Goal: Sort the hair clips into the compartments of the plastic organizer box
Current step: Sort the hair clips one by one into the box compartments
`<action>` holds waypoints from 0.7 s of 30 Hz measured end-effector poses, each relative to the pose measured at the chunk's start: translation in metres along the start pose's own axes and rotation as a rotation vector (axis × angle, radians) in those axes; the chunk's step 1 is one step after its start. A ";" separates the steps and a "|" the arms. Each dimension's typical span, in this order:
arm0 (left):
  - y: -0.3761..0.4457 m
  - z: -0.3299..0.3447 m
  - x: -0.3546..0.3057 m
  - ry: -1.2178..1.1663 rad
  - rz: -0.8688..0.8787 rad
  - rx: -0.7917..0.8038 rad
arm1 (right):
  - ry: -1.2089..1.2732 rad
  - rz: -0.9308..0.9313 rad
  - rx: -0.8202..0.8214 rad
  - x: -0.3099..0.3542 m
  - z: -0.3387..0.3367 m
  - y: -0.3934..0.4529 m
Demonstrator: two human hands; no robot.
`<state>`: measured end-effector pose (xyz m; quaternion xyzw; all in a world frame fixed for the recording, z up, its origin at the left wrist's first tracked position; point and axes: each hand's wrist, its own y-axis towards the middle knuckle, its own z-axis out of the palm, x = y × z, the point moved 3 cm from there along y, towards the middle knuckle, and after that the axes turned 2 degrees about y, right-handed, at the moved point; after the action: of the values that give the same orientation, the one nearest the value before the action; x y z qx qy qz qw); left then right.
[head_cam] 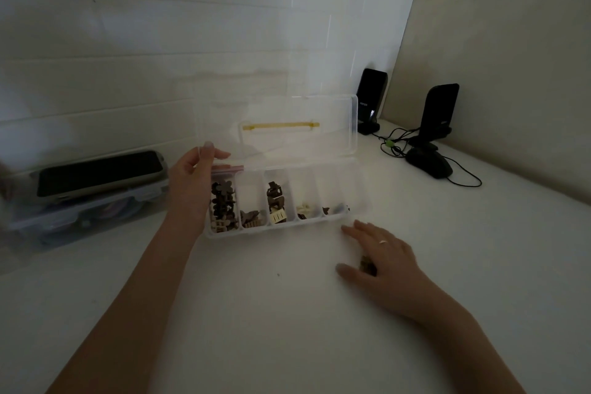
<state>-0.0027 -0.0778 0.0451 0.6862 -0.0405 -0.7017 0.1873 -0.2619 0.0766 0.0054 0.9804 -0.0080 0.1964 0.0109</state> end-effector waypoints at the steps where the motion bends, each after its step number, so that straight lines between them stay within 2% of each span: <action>1: -0.001 0.001 0.000 0.002 -0.005 -0.001 | 0.008 -0.055 0.000 0.007 0.003 -0.001; 4: -0.003 0.001 -0.002 0.004 -0.014 -0.002 | 0.135 -0.155 0.062 0.020 0.008 -0.003; 6: -0.005 0.002 -0.003 0.004 -0.009 0.009 | 0.382 -0.102 0.077 0.018 0.002 -0.004; 8: -0.006 0.001 -0.003 0.008 -0.010 0.006 | 0.620 -0.025 -0.014 0.010 -0.008 -0.004; 9: -0.005 0.001 -0.002 0.008 -0.015 0.001 | 0.649 -0.005 -0.072 0.004 -0.013 -0.004; 11: -0.004 0.000 -0.002 0.012 -0.014 0.006 | 0.578 -0.034 -0.106 0.000 -0.017 -0.004; 14: -0.005 0.001 -0.002 0.005 -0.012 0.022 | 0.449 -0.107 -0.046 0.003 -0.012 -0.003; 21: -0.008 0.000 -0.006 0.041 -0.028 0.022 | 0.491 -0.077 -0.082 -0.001 -0.011 0.002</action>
<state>-0.0040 -0.0687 0.0488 0.7028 -0.0346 -0.6897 0.1706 -0.2671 0.0752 0.0149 0.9017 0.0242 0.4276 0.0597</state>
